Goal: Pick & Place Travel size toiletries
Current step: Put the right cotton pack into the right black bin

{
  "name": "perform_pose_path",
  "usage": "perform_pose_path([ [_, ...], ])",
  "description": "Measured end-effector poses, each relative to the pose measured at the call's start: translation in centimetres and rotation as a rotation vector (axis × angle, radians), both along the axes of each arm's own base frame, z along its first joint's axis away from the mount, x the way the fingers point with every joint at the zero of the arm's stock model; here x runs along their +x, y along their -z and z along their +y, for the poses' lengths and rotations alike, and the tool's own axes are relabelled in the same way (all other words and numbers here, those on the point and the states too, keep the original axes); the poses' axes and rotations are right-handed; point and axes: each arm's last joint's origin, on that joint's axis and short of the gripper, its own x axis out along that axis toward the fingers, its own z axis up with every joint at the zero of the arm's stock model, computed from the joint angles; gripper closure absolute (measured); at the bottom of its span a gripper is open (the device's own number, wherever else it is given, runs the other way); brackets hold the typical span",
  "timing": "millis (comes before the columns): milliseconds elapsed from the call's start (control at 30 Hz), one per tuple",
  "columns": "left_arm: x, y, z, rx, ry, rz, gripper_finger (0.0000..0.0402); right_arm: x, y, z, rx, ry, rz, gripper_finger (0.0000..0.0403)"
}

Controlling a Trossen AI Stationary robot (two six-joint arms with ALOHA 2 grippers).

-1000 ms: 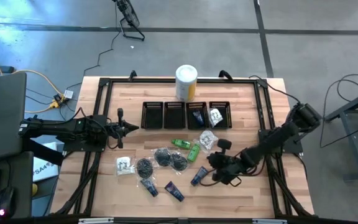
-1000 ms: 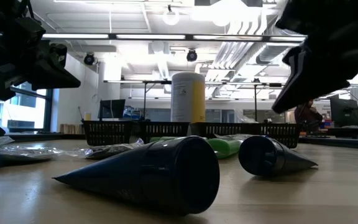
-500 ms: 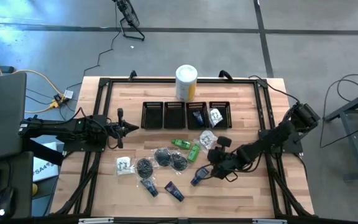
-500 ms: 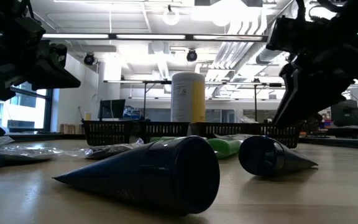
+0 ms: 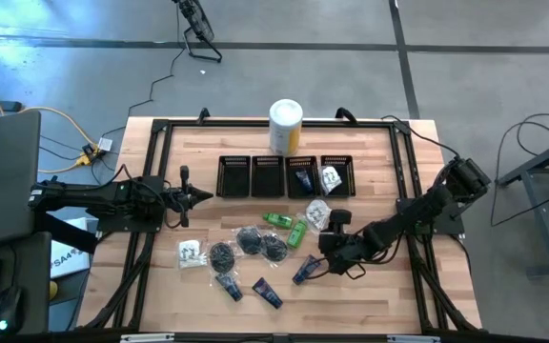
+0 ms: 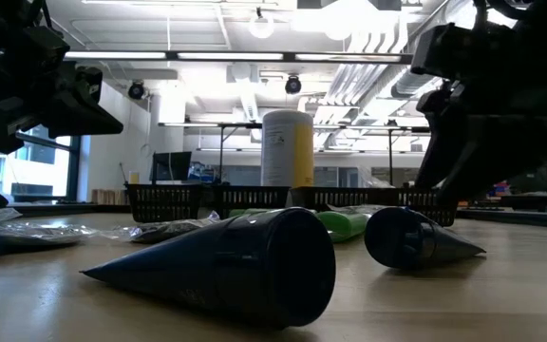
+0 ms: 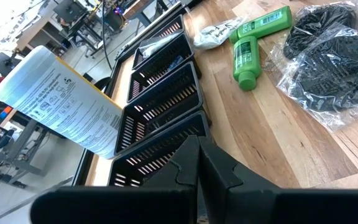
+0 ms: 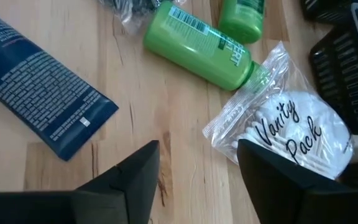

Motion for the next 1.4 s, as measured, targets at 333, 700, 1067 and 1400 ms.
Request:
perform_pose_path([
  [333,0.0,0.0,0.0,0.000,0.000,0.000,0.0400,0.8,-0.4,0.5,0.089,-0.013,-0.077,0.0208],
  [700,0.0,0.0,0.0,0.000,0.000,0.000,0.0400,0.7,-0.1,-0.6,0.077,-0.001,-0.003,0.0208],
  [1067,0.0,0.0,0.0,0.000,0.000,0.000,0.0400,0.7,0.9,-2.1,-0.016,0.064,0.073,0.0208],
  [1400,0.0,0.0,0.0,0.000,0.000,0.000,0.0400,0.7,3.3,-1.2,-0.255,-0.002,0.105,0.0208],
])
